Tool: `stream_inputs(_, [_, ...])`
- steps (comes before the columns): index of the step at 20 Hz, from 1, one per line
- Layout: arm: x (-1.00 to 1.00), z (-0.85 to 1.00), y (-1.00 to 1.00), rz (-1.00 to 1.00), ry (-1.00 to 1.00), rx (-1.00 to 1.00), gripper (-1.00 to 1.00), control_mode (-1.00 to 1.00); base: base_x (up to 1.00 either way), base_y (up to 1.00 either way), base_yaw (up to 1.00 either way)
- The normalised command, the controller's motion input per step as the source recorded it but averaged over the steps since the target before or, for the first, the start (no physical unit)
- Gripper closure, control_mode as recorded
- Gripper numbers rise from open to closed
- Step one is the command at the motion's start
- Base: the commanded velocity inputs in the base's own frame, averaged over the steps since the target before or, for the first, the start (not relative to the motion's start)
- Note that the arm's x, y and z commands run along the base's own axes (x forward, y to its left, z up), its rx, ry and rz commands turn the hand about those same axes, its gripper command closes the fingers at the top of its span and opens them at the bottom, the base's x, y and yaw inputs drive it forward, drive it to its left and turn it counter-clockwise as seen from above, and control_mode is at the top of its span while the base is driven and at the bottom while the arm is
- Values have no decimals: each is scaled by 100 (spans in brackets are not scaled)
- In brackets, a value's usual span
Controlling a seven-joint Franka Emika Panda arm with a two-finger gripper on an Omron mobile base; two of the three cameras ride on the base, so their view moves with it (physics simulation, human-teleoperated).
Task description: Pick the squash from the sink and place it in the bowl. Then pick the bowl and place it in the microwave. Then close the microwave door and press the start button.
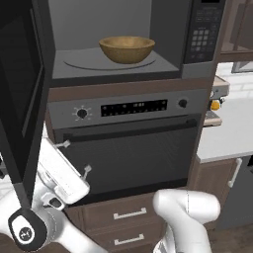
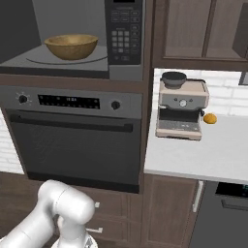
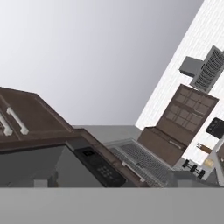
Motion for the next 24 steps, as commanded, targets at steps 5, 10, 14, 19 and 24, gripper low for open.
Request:
stream_inputs(5, [-25,-38,24,-10,-1,0,-100,-100,0,0,0])
stream_inputs(10, [-2,-13,62,-7,0,0,-100,-100,0,0,0])
stream_inputs(14, [0,20,81,-6,-4,0,-100,-100,0,0,0])
stream_inputs(19, [-1,68,37,-8,-8,0,-100,-100,0,0,0])
stream_inputs(24, [-16,72,-11,-7,-11,1,-100,-100,0,0,0])
